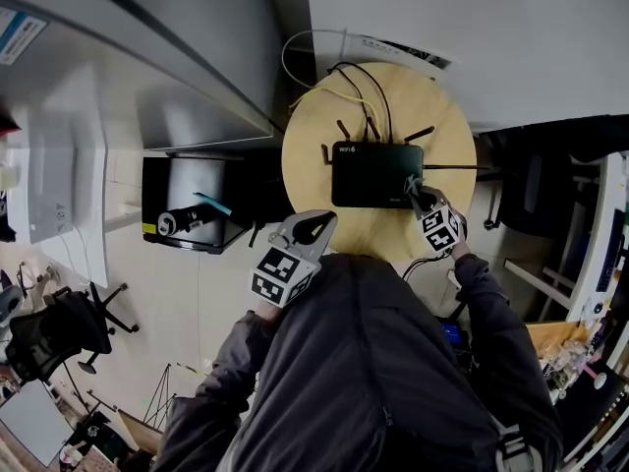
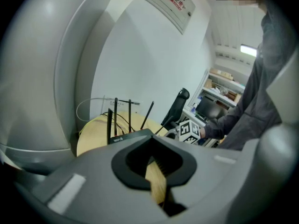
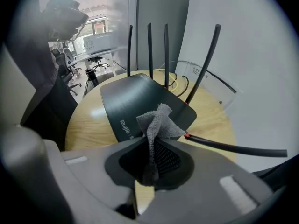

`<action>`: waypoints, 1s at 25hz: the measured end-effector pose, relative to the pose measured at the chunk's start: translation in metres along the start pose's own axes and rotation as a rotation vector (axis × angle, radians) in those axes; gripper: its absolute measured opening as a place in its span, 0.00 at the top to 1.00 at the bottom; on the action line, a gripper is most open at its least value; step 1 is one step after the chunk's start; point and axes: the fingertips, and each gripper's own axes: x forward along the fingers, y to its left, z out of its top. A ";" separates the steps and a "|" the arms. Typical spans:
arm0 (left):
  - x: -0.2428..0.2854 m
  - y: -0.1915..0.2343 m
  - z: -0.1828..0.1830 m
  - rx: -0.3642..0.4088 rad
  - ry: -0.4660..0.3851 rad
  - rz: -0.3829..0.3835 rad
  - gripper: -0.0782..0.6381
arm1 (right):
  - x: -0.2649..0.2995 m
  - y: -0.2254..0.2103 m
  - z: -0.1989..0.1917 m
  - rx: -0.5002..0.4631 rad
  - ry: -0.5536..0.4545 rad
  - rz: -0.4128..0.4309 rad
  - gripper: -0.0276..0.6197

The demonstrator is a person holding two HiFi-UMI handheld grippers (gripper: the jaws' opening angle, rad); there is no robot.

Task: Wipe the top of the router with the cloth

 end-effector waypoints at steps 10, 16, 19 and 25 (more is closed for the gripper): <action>0.000 0.000 0.002 0.047 0.011 -0.054 0.89 | -0.006 0.016 -0.008 0.042 0.005 -0.004 0.91; 0.000 -0.004 0.003 0.087 0.018 -0.095 0.89 | -0.015 0.009 0.007 0.195 -0.036 -0.013 0.91; 0.000 -0.003 0.004 0.104 0.024 -0.118 0.89 | -0.045 0.016 0.049 0.229 -0.170 -0.041 0.91; -0.002 -0.006 0.004 0.144 0.030 -0.169 0.89 | -0.116 0.060 0.121 0.207 -0.372 -0.037 0.91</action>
